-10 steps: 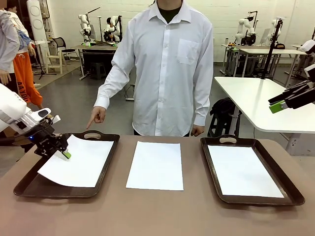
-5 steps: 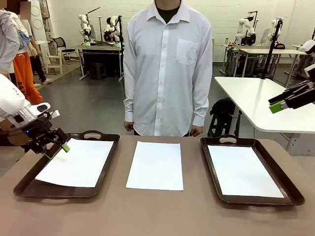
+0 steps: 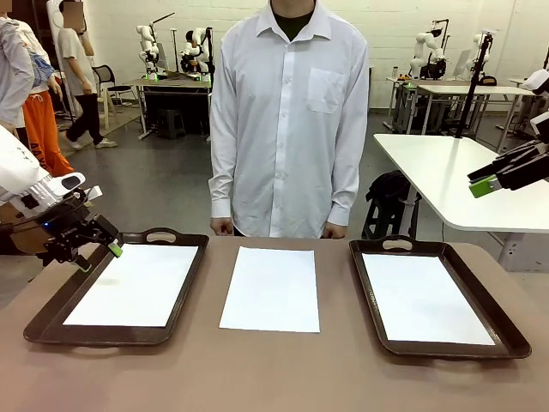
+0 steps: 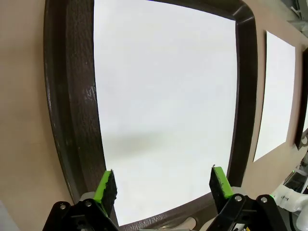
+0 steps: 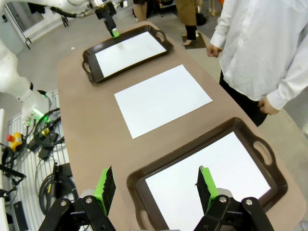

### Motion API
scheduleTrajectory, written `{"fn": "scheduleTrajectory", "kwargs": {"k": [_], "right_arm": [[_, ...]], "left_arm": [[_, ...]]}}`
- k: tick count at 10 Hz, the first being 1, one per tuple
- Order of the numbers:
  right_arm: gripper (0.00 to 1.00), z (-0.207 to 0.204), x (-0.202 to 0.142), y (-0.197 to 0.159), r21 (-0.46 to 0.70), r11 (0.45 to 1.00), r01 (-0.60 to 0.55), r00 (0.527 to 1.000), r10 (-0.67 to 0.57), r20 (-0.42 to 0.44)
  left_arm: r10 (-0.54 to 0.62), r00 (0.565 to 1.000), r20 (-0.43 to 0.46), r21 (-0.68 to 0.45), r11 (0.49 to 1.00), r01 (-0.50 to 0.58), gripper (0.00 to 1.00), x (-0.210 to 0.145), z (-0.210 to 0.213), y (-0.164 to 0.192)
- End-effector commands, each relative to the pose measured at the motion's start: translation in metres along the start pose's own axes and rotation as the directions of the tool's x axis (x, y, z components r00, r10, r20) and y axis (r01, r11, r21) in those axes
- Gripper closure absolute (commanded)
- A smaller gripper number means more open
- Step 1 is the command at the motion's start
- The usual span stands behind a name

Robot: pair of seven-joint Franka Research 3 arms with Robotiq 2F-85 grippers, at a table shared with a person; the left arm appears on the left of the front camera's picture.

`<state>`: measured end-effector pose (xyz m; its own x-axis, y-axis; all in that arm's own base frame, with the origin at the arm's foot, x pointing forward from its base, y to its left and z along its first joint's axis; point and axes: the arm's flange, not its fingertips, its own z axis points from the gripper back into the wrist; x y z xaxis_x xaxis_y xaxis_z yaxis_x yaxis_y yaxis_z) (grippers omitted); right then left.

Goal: Sort the A4 documents.
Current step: Place the A4 Paper in the designated Handle tray, then receive the A4 Paper.

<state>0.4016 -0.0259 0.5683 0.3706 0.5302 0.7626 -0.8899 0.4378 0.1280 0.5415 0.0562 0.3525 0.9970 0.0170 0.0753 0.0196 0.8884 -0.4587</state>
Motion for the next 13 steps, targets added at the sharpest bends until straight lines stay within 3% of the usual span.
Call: {"fn": "scheduleTrajectory", "kwargs": {"k": [1, 11, 13], "right_arm": [[0.11, -0.001, -0.001, 0.000, 0.002, 1.000, 0.001, 1.000, -0.001, 0.001], [0.11, -0.001, -0.001, 0.000, 0.002, 1.000, 0.001, 1.000, -0.001, 0.001], [0.11, -0.001, -0.001, 0.000, 0.002, 1.000, 0.001, 1.000, -0.001, 0.001]], "left_arm": [[-0.013, 1.000, -0.004, 0.015, 1.000, 0.013, 0.00, 0.001, 0.001, 0.001], [-0.003, 1.000, -0.002, 0.003, 1.000, 0.003, 0.00, 0.000, 0.000, 0.000], [-0.201, 0.972, 0.125, 0.080, 0.978, 0.192, 0.00, 0.003, 0.026, -0.069]]}}
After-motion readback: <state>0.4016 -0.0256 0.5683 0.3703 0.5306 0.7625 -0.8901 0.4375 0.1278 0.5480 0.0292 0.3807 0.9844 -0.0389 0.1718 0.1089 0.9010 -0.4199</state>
